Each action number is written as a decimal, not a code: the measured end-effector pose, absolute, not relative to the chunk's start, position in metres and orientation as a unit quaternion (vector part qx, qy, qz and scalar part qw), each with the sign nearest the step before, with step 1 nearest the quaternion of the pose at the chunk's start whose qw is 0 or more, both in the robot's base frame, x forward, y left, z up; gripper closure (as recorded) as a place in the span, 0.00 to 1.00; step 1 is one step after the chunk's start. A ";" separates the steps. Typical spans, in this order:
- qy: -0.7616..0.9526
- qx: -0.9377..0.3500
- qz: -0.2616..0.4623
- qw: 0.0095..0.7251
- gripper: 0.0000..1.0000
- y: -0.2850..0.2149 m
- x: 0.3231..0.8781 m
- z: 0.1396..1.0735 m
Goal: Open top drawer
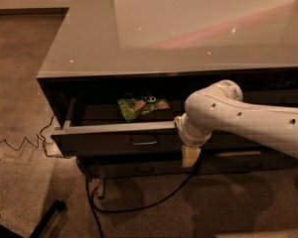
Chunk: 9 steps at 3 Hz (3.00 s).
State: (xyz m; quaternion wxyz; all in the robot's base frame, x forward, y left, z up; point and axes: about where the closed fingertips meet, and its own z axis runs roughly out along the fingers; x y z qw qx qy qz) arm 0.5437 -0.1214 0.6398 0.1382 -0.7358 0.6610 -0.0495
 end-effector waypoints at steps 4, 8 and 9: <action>0.670 -0.732 -0.056 0.110 1.00 -0.142 0.527 0.642; 0.670 -0.732 -0.055 0.110 0.27 -0.142 0.527 0.656; 0.670 -0.732 -0.055 0.110 0.04 -0.142 0.527 0.661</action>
Offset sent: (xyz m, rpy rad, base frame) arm -0.0359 -0.0473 -0.0124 -0.1030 0.0440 -0.0673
